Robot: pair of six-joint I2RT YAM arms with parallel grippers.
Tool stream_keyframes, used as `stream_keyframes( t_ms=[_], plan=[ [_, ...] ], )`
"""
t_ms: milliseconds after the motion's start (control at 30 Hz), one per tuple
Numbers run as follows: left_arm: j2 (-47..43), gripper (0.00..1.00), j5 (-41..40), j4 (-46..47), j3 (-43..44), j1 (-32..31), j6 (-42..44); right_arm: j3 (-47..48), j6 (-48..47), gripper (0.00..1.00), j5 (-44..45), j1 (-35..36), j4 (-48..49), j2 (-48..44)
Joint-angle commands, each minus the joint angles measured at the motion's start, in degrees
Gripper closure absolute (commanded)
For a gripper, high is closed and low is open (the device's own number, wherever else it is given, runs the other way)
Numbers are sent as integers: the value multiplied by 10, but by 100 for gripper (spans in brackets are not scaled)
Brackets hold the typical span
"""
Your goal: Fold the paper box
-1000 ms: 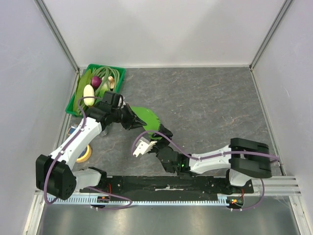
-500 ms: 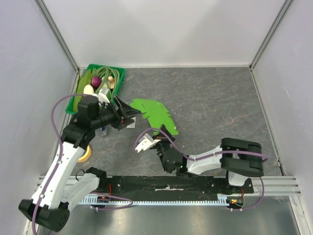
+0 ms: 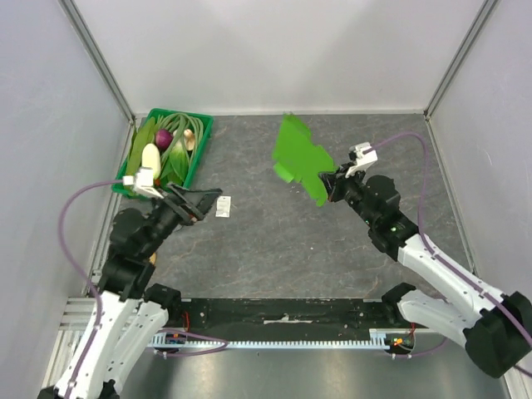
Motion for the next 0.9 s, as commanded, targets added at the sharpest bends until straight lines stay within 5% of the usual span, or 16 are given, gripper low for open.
stream_keyframes(
  t_ms=[0,133,267,467,667,700,767,800,833,867],
  plan=[
    [66,15,98,224,-128,1,-107,5,287,100,-344,-89,-22,-19],
    [215,15,159,467,-170,-9,-216,-104,528,100,-460,-152,265,-11],
    [277,12,137,504,-147,-54,-218,-148,631,100,-460,-157,459,22],
    [318,14,97,524,-124,-85,-217,-177,694,100,-434,-159,523,28],
    [320,42,89,512,-103,-85,-204,-189,704,100,-426,-159,533,26],
    [318,55,90,498,-98,-85,-187,-188,695,98,-436,-159,527,28],
    [310,69,93,462,-77,-85,-159,-180,661,79,-459,-169,481,32],
    [306,80,92,434,-67,-85,-119,-144,568,47,-476,-179,421,29],
    [294,84,85,354,-42,-85,-94,-103,454,12,-484,-195,305,17],
    [287,90,78,314,-31,-85,-71,-48,329,4,-435,-196,-40,15]
  ],
)
